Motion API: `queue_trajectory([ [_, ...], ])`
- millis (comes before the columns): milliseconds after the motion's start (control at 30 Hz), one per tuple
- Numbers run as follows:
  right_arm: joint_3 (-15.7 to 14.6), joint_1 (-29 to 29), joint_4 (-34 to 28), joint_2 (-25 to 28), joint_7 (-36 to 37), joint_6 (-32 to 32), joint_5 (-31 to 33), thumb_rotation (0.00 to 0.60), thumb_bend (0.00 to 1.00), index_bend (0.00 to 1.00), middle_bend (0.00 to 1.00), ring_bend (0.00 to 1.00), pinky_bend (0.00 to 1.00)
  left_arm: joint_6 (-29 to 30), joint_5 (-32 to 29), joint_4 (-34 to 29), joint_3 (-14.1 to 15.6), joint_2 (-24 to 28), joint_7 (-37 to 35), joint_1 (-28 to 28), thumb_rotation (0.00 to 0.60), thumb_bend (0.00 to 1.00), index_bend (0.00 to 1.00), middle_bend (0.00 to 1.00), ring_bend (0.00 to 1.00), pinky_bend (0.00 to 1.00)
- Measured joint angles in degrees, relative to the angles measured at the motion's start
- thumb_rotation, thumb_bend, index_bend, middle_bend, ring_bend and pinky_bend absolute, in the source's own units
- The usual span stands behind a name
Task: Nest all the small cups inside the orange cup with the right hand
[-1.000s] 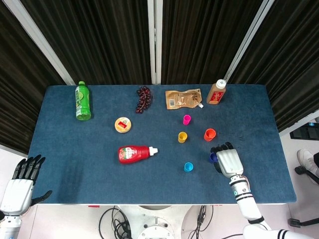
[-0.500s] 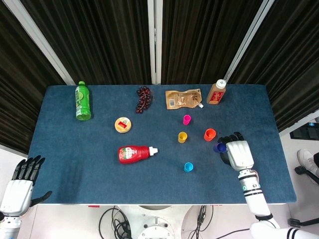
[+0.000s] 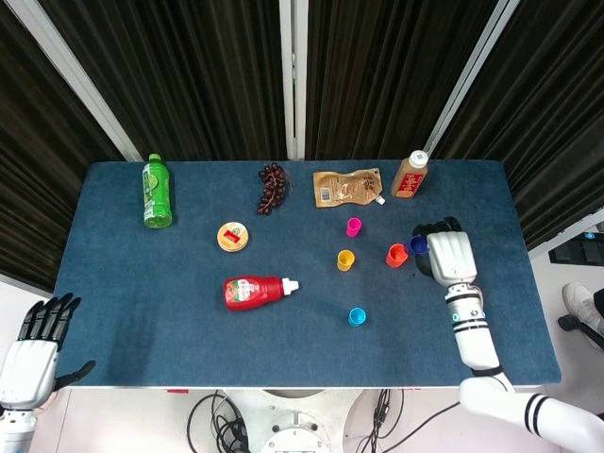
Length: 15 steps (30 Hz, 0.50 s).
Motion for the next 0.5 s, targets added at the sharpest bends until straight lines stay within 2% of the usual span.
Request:
queue_trajectory([
  [400,-0.99,3.11,2.25,-3.25,-2.60,-2.18,3.53,0.600,0.30,0.44,0.45,0.31,0.20,-0.52,-0.70,0.25,-0.50,0.41,-1.23,-0.41,0.600,0.10,0.01,0.00,0.00,0.00],
  [500,-1.32,3.27,2.14,-3.07,-3.23,-2.40,4.35,0.600,0.27,0.36,0.43,0.26,0.19,-0.68,-0.75,0.48,-0.43,0.46,-1.40,-0.41,0.600,0.10,0.01,0.00,0.00,0.00],
])
